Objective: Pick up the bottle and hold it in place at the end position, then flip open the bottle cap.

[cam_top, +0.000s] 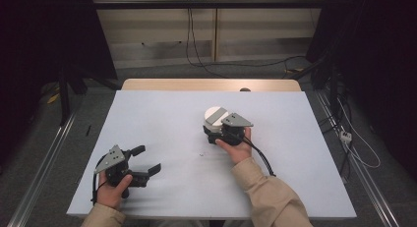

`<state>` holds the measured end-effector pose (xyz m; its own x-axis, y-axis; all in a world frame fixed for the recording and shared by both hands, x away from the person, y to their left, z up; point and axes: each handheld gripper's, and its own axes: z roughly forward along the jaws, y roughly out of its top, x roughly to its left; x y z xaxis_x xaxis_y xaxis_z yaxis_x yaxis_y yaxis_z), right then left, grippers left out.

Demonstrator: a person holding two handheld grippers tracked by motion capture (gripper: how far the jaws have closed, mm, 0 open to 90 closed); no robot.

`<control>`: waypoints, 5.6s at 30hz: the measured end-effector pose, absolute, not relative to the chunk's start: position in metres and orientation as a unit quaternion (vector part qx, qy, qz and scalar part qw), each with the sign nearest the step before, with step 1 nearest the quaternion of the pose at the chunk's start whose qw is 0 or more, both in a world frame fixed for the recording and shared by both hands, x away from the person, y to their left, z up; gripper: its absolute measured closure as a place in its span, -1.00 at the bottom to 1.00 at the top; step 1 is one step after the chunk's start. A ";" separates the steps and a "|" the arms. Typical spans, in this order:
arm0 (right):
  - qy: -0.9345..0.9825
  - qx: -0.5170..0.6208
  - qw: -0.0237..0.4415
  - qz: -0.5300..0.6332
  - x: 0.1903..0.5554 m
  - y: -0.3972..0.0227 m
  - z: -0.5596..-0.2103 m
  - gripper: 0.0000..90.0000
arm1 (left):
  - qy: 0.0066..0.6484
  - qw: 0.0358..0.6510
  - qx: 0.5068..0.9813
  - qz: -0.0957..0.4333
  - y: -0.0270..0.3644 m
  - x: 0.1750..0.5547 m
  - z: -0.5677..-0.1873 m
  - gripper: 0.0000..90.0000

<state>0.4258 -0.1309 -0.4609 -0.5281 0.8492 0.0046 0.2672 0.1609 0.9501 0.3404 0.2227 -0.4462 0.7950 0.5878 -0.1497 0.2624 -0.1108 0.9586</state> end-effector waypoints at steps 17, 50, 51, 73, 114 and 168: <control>0.707 0.396 0.283 0.514 0.426 -0.131 -0.461 -0.58 | 0.293 0.605 0.729 0.129 0.200 0.354 -0.441 -0.92; 0.707 0.398 0.281 0.513 0.426 -0.131 -0.462 -0.58 | 0.289 0.603 0.735 0.114 0.173 0.364 -0.432 -0.92; 0.707 0.398 0.281 0.512 0.426 -0.131 -0.462 -0.58 | 0.288 0.603 0.735 0.113 0.171 0.365 -0.431 -0.92; 0.708 0.399 0.278 0.512 0.426 -0.131 -0.462 -0.58 | 0.284 0.604 0.738 0.098 0.139 0.383 -0.421 -0.88; 0.708 0.399 0.277 0.512 0.426 -0.131 -0.462 -0.58 | 0.289 0.571 0.764 0.079 0.091 0.419 -0.409 0.26; 0.709 0.399 0.277 0.511 0.426 -0.131 -0.462 -0.58 | 0.285 0.551 0.780 0.082 0.071 0.432 -0.383 1.00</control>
<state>0.4264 -0.1311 -0.4621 -0.5281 0.8491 0.0135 0.2826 0.1607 0.9457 0.4322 0.0709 -0.3829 0.8246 0.5344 -0.1856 0.3532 -0.2299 0.9069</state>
